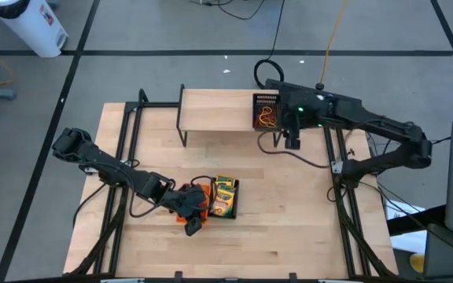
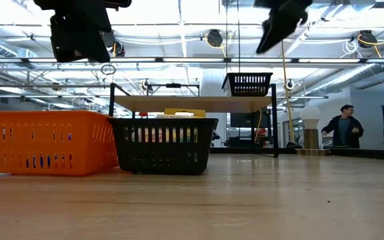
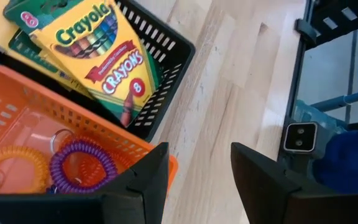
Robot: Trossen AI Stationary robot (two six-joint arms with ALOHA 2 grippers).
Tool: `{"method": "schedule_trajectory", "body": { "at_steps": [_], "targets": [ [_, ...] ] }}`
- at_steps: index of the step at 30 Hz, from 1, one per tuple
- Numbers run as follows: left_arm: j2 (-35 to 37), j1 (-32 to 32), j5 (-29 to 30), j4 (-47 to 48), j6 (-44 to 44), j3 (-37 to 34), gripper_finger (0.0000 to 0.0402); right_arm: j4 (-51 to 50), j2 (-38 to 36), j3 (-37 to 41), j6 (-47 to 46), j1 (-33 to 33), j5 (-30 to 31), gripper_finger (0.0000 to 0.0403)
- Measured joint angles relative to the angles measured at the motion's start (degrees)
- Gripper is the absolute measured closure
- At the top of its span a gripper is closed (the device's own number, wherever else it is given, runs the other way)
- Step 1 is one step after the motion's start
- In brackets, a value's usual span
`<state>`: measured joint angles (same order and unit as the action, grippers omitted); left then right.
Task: Pick & Place Office Desk Supplies
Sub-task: Put the black bin on the shelf
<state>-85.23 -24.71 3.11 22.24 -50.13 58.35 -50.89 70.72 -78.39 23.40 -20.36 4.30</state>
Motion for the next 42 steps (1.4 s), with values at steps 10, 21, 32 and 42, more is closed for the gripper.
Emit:
{"method": "schedule_trajectory", "body": {
  "at_steps": [10,21,32,42],
  "targets": [
    [-0.02,0.00,11.98,-11.05,11.46,0.02,0.0231,7.62,-3.84,1.33,-12.52,19.55,-11.62,0.0218],
    [-7.55,0.71,5.79,-16.33,24.16,0.32,0.0231,22.43,0.98,12.43,-14.91,42.34,9.03,0.0220],
    [-29.40,1.86,-0.03,22.28,31.28,30.61,0.0231,28.47,1.20,16.24,-19.56,44.83,12.31,0.0220],
    [-35.50,2.22,1.60,28.81,30.64,38.40,0.0231,29.71,1.20,19.55,-20.25,46.05,12.22,0.0220]
  ]
}}
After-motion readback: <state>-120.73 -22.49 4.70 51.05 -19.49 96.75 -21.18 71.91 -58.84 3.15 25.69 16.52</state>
